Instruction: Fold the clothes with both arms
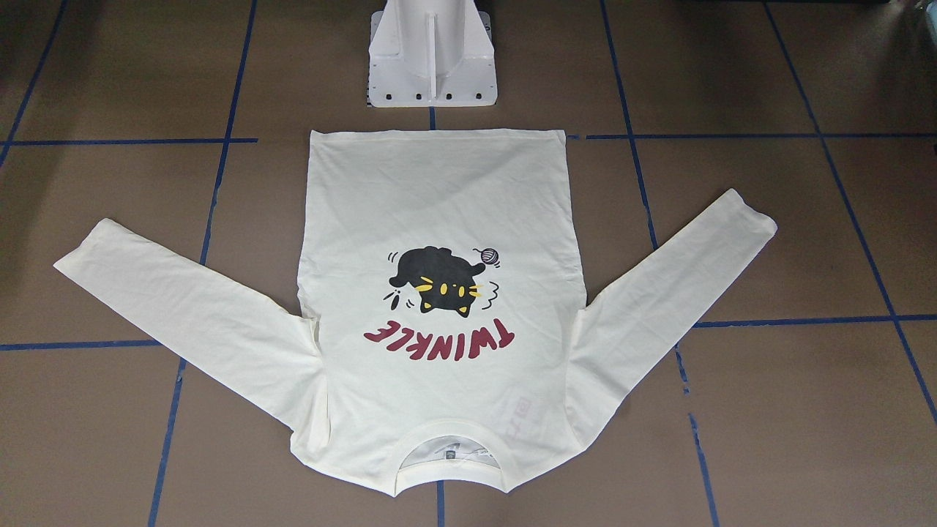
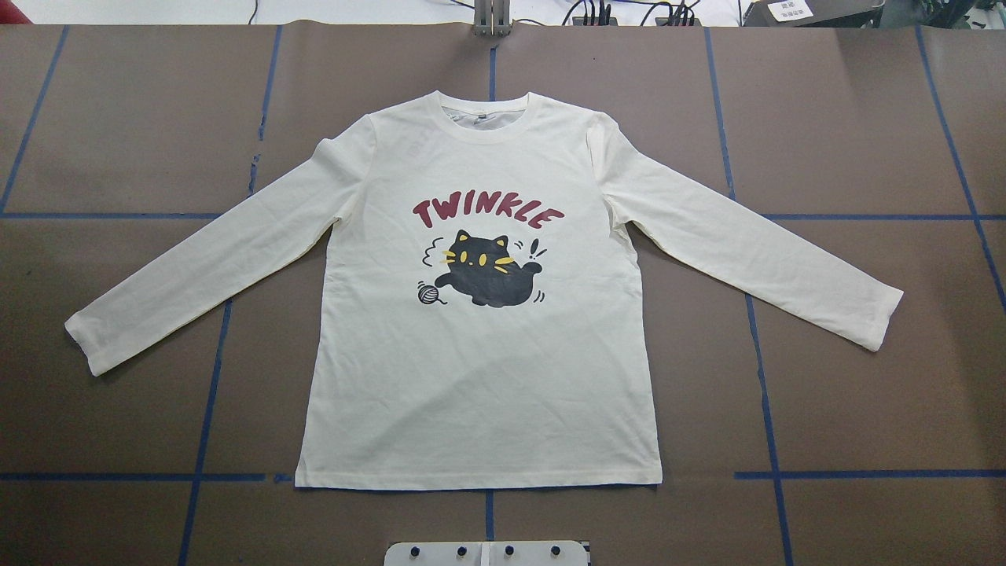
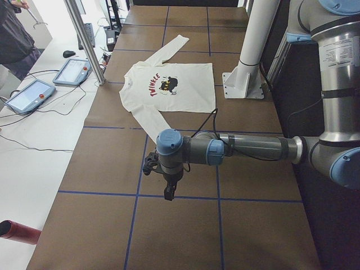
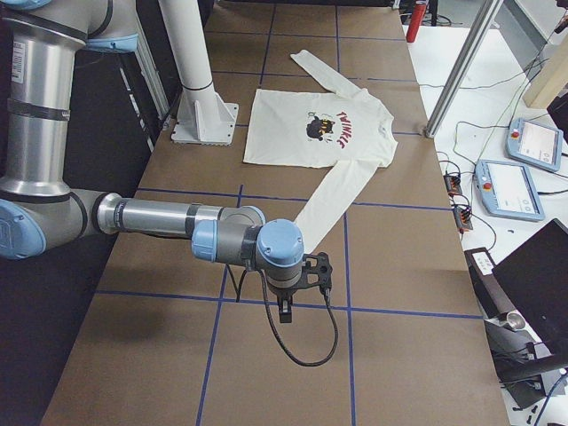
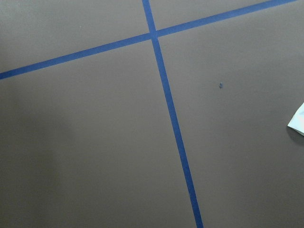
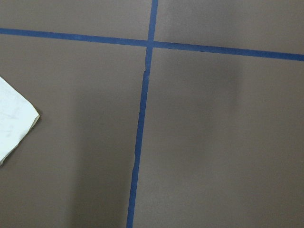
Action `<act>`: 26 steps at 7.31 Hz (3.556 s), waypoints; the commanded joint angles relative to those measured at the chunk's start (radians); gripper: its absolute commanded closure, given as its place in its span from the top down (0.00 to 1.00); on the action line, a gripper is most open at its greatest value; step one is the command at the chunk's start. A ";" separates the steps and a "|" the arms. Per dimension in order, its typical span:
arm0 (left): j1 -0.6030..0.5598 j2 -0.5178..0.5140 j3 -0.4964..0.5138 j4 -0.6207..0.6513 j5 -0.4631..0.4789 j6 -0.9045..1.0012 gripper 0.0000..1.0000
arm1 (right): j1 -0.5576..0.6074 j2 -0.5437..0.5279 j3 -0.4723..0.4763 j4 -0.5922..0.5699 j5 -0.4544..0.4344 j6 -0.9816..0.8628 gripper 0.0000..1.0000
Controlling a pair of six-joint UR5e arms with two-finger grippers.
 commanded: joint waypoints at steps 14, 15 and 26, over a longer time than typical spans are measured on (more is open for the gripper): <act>0.002 -0.129 0.025 -0.153 -0.185 -0.052 1.00 | -0.566 0.079 -0.077 0.473 -0.087 0.632 1.00; 0.002 -0.129 0.024 -0.153 -0.185 -0.052 1.00 | -0.595 0.080 -0.077 0.490 -0.088 0.682 1.00; 0.003 -0.129 0.033 -0.155 -0.187 -0.054 1.00 | -0.745 0.117 -0.146 0.598 -0.174 0.849 0.06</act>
